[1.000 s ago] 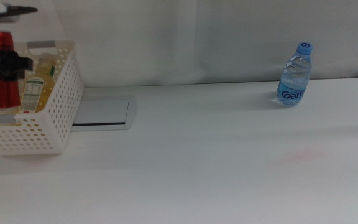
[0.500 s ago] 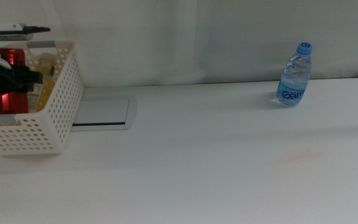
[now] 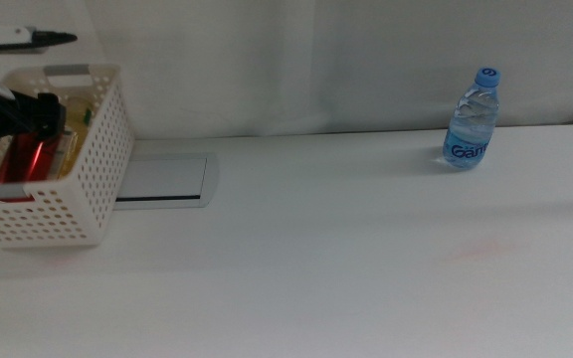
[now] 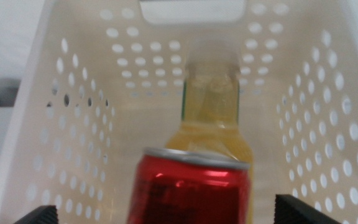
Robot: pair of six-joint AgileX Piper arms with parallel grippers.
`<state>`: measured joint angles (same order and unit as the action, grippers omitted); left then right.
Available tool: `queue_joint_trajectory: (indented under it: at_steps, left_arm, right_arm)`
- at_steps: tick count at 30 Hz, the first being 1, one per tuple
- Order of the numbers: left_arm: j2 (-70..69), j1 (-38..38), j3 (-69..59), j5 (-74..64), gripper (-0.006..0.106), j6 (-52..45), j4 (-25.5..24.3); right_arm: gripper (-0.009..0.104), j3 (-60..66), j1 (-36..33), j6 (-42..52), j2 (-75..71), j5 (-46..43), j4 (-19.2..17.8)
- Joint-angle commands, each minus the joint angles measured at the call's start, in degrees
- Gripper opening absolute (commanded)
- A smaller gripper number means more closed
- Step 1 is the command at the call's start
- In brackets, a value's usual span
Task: Use arms to grab the bottles and put them into the dustbin to the left of the table.
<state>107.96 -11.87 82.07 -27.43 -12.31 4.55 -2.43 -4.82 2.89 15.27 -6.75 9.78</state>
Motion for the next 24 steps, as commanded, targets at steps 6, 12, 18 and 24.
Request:
queue_joint_trajectory:
  at_steps: [6, 12, 18, 24]
  left_arm:
    - [-0.81, -0.16, 0.25, 1.35, 0.093, 2.96, 2.34]
    - [-4.59, -0.16, 0.25, 0.99, 0.093, 2.4, 2.18]
    - [-10.85, 0.56, 0.25, -0.15, 0.09, 0.8, 2.18]
    - [-20.53, 5.88, 0.25, -1.27, 0.089, 0.35, 4.51]
  right_arm:
    - [0.103, 0.31, 0.25, 0.24, -0.08, -0.04, -0.25]
    - [0.103, 0.31, 0.25, 0.24, -0.08, -0.15, -0.25]
    - [0.103, 0.31, 0.25, 0.24, -0.08, -0.15, 1.75]
    - [0.103, 0.07, 0.25, 0.24, -0.08, -0.08, 4.67]
